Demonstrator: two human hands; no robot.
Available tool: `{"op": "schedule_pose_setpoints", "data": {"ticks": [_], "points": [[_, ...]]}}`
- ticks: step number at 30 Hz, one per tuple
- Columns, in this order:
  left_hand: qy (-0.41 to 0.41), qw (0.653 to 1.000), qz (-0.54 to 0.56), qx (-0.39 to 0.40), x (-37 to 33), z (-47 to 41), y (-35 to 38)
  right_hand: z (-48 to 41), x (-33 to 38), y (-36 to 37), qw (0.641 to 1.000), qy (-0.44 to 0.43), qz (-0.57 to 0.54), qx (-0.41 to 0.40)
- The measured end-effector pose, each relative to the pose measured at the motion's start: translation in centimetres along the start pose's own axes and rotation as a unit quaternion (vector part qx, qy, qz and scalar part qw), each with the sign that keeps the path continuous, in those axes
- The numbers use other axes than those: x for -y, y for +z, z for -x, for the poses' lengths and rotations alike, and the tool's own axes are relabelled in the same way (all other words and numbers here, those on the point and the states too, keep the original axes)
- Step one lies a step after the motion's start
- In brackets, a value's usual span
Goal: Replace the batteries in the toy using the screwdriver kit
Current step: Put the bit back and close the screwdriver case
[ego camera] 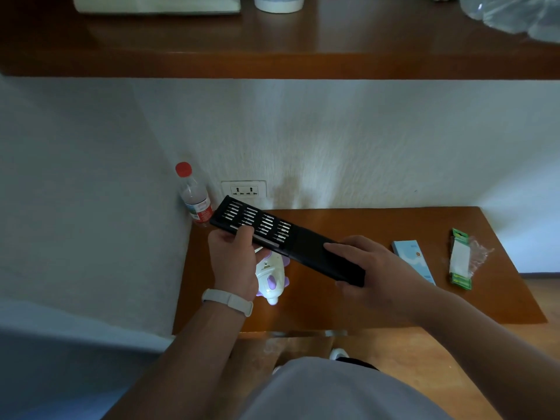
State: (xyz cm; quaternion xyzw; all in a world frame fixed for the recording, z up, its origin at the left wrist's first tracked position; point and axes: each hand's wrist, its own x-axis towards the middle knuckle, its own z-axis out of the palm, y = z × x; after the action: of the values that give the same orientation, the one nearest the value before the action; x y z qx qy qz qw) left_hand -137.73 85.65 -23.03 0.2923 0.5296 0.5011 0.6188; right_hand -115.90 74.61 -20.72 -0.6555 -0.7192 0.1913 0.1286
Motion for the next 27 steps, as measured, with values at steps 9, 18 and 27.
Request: {"op": "schedule_pose_setpoints", "data": {"ticks": [9, 18, 27], "points": [[0.003, 1.000, -0.009, -0.010, 0.7, -0.4, 0.6, 0.2, -0.8, 0.2, 0.999, 0.004, 0.041, -0.019], [-0.010, 1.000, -0.012, -0.005, 0.6, 0.1, 1.3, 0.4, -1.4, 0.1, 0.999, -0.002, 0.046, -0.018], [-0.028, 0.999, -0.014, 0.039, 0.9, 1.1, 1.6, 0.8, -2.2, 0.0, 1.000, 0.005, 0.000, 0.003]]}}
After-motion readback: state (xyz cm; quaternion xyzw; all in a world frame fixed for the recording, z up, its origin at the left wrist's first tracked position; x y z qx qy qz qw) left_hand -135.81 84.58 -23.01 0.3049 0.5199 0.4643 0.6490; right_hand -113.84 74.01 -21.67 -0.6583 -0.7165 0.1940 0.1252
